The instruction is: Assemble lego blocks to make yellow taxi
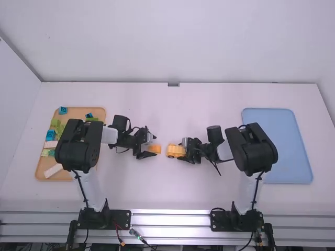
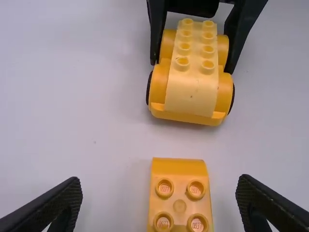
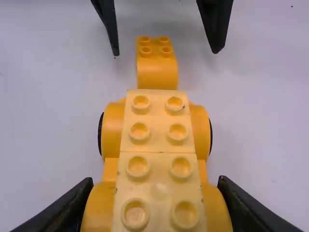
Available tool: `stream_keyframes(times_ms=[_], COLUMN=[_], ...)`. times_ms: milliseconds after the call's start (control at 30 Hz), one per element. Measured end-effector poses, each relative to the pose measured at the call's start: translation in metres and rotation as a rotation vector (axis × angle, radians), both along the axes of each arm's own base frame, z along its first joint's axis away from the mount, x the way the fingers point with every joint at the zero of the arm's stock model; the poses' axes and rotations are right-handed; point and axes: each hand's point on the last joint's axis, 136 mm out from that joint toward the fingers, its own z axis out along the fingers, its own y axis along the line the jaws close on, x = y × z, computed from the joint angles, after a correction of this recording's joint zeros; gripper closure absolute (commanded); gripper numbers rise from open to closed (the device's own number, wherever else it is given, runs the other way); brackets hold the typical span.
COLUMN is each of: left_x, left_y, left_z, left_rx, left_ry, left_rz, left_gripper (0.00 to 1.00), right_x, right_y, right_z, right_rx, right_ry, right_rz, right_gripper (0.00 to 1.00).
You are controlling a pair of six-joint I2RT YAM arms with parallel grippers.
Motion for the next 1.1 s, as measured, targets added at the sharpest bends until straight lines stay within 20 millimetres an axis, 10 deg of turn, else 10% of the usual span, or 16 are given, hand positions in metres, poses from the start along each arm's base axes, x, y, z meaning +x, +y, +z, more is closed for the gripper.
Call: stream_keyframes(times_ms=[1100], left_x=[-0.007], left_y=[-0.003], left_z=[-0.017], left_rx=[0.093], left_ry=[-0.004], left_rz=[-0.009], left_gripper=[0.46], right_x=[0.009], right_y=[0.003], right_z=[0.005], right_rx=[0.008], right_ry=[-0.010], right_rz=[-0.006], right_gripper=[0.41])
